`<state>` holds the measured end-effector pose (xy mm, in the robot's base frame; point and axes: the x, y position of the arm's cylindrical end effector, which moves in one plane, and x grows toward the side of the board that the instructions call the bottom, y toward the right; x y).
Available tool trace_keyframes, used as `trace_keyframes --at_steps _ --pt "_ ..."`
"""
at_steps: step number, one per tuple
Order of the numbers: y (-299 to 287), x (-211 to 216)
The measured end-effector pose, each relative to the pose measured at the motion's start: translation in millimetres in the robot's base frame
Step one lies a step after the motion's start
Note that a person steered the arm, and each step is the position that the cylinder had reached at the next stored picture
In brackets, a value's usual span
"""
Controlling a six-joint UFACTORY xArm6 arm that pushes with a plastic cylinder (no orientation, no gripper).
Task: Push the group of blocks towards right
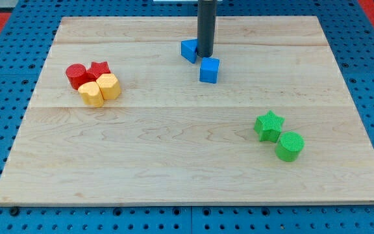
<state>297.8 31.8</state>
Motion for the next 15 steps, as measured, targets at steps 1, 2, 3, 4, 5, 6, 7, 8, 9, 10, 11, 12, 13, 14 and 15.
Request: trace_keyframes --at_steps 1,2,3,4,5,6,7,8,9,10,11,12,13,14,15 --pt "15 -20" --pt "24 -43" --pt "-31 -45" --pt "-89 -45" --pt "-149 -43" --pt "-183 -17" --pt "-198 13" --pt "-233 32" --pt "-297 28" --pt "-320 45" --pt "-320 75" --pt "-312 75" --pt "-284 75" --pt "-261 75" --pt "-239 75"
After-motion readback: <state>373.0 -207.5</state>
